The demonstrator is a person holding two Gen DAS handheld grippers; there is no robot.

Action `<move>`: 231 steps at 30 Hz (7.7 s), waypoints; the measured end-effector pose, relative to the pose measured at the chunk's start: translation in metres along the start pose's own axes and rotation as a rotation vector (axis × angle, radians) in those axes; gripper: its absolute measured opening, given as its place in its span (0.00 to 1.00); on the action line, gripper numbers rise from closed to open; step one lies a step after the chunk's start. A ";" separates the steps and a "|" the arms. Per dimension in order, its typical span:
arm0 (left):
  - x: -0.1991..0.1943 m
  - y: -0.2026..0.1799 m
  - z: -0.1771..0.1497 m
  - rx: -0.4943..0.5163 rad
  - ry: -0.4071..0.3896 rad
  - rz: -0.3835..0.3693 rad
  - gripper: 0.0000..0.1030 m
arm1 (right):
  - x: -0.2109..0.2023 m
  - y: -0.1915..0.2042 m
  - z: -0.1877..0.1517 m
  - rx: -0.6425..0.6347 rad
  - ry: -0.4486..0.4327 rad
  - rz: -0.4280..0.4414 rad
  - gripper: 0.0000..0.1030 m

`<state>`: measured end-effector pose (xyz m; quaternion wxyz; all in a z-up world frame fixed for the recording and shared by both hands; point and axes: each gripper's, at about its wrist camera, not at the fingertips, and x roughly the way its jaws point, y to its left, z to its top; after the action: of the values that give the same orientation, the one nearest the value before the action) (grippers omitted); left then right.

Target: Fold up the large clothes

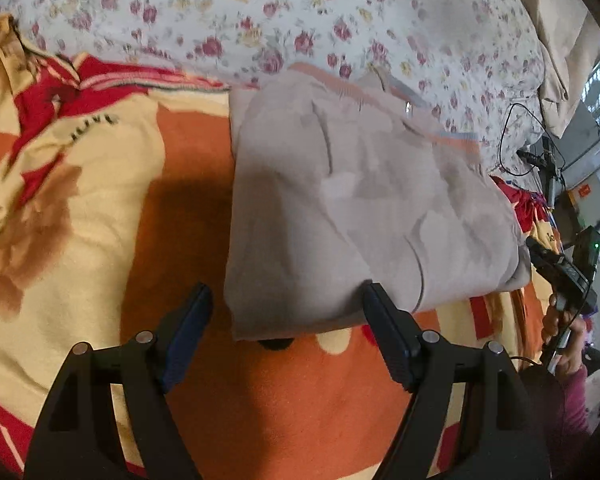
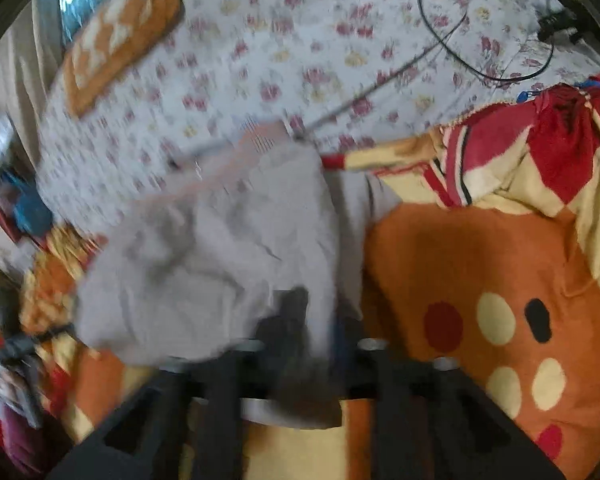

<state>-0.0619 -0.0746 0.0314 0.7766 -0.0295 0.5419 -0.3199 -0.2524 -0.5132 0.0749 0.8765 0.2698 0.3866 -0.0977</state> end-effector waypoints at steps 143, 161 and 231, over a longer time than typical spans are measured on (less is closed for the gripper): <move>0.041 -0.029 0.035 -0.024 -0.115 0.395 0.78 | 0.118 0.198 0.012 -0.356 0.171 -0.153 0.69; 0.043 -0.024 0.036 -0.056 -0.101 0.372 0.80 | 0.115 0.201 0.004 -0.345 0.203 -0.185 0.69; 0.062 -0.033 0.067 -0.103 0.033 -0.051 0.52 | 0.124 0.128 0.028 -0.237 0.194 -0.012 0.67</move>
<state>-0.0070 -0.1539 0.0209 0.7566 -0.0777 0.5695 -0.3117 -0.1017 -0.4175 0.0509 0.8600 0.1704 0.4800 -0.0299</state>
